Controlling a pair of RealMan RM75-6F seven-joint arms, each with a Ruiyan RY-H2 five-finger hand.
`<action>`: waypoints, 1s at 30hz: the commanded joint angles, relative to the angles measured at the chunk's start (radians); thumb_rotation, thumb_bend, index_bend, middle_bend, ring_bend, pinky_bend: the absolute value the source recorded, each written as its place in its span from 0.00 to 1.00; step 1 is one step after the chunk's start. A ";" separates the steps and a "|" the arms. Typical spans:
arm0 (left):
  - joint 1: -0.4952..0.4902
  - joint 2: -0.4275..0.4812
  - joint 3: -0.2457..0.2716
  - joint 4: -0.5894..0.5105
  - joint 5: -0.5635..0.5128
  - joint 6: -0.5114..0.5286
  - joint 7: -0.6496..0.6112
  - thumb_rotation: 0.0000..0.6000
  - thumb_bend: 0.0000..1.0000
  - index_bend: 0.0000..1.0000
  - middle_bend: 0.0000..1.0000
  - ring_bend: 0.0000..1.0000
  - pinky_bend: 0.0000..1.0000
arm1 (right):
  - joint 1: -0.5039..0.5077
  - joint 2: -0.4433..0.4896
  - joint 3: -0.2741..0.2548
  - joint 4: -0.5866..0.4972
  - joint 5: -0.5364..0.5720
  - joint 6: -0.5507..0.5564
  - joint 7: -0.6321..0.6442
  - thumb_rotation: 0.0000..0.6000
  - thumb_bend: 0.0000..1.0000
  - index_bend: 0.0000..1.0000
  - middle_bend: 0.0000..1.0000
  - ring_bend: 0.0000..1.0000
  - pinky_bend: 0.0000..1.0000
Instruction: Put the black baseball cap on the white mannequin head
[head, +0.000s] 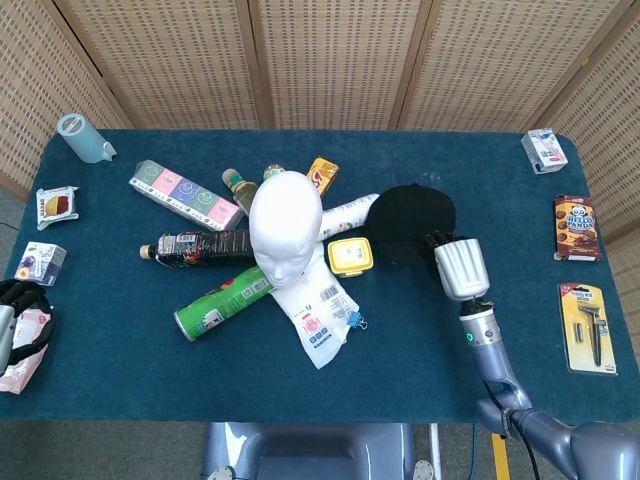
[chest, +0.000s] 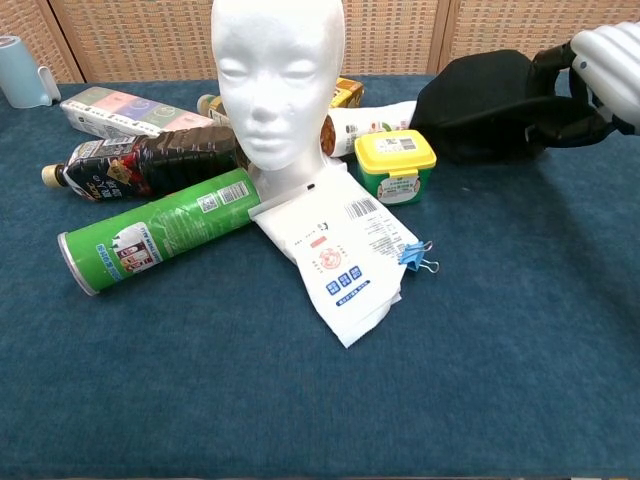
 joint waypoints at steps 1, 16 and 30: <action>-0.002 -0.001 0.000 -0.001 0.001 -0.002 0.001 1.00 0.31 0.52 0.38 0.27 0.30 | 0.002 0.001 0.010 0.018 -0.015 0.042 0.032 1.00 0.47 0.63 0.56 0.67 0.80; -0.011 -0.009 0.000 -0.010 0.005 -0.013 0.017 1.00 0.31 0.52 0.38 0.27 0.30 | 0.022 0.046 0.025 0.024 -0.099 0.244 0.129 1.00 0.47 0.63 0.56 0.67 0.80; -0.008 -0.024 0.011 -0.006 0.006 -0.019 0.023 1.00 0.31 0.52 0.38 0.27 0.30 | 0.075 0.148 0.085 -0.134 -0.125 0.309 0.062 1.00 0.47 0.63 0.56 0.68 0.80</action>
